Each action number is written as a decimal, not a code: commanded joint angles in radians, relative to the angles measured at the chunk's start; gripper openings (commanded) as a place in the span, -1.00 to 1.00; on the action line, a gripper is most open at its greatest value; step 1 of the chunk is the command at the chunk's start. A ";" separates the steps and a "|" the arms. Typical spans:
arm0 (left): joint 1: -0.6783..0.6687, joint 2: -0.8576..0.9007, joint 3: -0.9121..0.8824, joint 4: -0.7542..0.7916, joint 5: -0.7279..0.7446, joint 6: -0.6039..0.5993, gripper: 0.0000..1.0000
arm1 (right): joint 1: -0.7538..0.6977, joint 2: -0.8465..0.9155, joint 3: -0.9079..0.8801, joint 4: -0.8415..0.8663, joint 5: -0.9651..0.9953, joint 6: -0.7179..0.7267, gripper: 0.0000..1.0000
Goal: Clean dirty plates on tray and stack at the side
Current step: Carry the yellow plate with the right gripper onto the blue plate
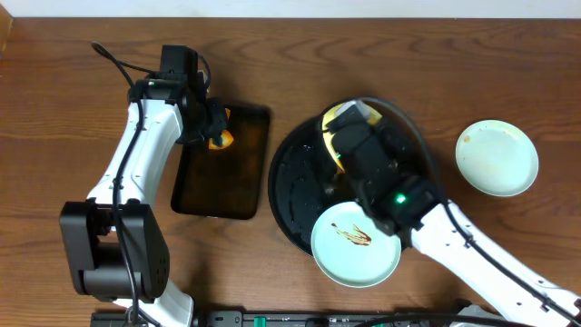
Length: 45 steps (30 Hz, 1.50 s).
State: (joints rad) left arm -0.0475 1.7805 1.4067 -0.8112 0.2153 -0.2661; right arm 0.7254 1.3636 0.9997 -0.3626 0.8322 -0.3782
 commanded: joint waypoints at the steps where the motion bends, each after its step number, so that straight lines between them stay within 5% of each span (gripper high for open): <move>1: 0.003 0.013 -0.010 -0.003 0.009 -0.009 -0.84 | 0.026 -0.014 0.014 0.022 0.164 -0.059 -0.98; 11: 0.003 0.013 -0.010 -0.003 0.009 -0.009 -0.83 | 0.025 -0.013 0.014 0.042 0.188 -0.065 -0.98; 17: 0.003 0.013 -0.010 -0.004 0.009 -0.009 -0.83 | -0.051 -0.011 0.014 -0.023 0.056 0.175 -0.98; 33: 0.003 0.013 -0.010 -0.012 0.009 -0.009 -0.83 | -0.651 -0.011 0.014 -0.139 -0.244 0.678 -0.98; 45: 0.003 0.013 -0.010 -0.023 0.009 -0.009 -0.83 | -0.980 0.060 0.013 -0.198 -0.330 0.846 -0.98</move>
State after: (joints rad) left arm -0.0475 1.7805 1.4021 -0.8307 0.2153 -0.2661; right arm -0.2050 1.3899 0.9997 -0.5629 0.5541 0.3923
